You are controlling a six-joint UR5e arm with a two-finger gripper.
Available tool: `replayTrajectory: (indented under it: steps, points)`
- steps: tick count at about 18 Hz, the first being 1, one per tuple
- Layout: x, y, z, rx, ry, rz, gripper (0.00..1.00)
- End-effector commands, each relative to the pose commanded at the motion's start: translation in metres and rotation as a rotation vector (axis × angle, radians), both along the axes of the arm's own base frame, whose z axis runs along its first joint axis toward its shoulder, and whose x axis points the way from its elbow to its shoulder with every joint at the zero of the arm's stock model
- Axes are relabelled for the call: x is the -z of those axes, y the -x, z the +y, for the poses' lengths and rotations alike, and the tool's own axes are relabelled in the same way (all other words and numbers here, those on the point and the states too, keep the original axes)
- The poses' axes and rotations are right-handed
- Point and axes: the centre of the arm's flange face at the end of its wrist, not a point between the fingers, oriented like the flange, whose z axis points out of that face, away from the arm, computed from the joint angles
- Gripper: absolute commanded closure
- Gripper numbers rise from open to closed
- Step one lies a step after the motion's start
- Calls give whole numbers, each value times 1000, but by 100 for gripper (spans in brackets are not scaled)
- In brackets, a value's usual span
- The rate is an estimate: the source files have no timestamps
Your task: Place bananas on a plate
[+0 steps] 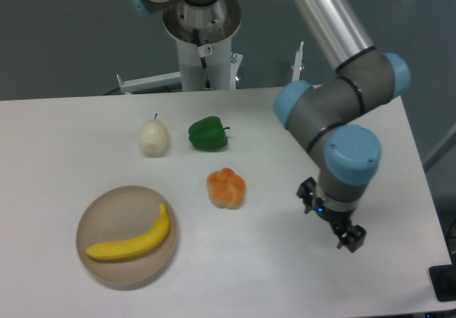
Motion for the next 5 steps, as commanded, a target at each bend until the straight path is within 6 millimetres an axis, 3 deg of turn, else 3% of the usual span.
replayTrajectory:
  steps: [5]
  points:
    - [5,4,1,-3,0,-2,0]
